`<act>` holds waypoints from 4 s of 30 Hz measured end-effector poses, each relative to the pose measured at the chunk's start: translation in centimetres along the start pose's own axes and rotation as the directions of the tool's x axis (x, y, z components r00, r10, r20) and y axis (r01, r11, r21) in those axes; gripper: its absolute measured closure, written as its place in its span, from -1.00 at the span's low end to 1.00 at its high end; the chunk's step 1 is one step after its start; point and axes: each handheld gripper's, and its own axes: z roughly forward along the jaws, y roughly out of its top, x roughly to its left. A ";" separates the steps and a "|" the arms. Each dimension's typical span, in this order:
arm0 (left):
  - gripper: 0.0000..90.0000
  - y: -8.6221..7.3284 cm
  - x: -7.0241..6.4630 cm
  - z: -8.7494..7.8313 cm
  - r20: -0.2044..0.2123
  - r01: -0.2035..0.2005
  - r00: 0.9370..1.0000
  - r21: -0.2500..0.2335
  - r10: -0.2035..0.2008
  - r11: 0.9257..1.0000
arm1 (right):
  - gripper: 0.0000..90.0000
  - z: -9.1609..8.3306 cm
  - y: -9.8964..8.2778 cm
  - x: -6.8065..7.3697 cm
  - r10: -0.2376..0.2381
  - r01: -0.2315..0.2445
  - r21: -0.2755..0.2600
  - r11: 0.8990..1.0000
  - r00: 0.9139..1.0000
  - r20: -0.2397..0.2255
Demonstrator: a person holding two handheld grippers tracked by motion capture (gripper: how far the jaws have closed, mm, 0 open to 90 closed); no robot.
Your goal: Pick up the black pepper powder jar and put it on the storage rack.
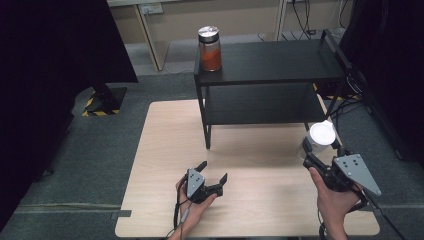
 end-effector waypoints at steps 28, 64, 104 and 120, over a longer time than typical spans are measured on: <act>-0.72 0.0 0.0 0.0 0.003 0.013 1.000 0.002 -0.013 1.000 | -0.32 4.1 6.6 -0.2 -0.004 0.004 -0.076 0.997 1.000 0.003; -0.71 0.0 0.1 0.0 0.004 0.020 1.000 0.000 -0.020 1.000 | -0.32 6.8 11.6 -1.0 0.033 -0.030 -0.119 0.992 0.999 0.025; -0.71 -0.1 0.1 0.0 0.013 0.019 1.000 -0.005 -0.019 1.000 | -0.32 15.0 19.9 -0.2 0.004 -0.002 -0.117 0.993 1.000 0.022; -0.71 0.0 0.0 0.0 0.018 0.013 1.000 -0.002 -0.013 1.000 | -0.32 18.3 21.1 -2.0 0.051 -0.048 -0.032 0.998 0.994 0.098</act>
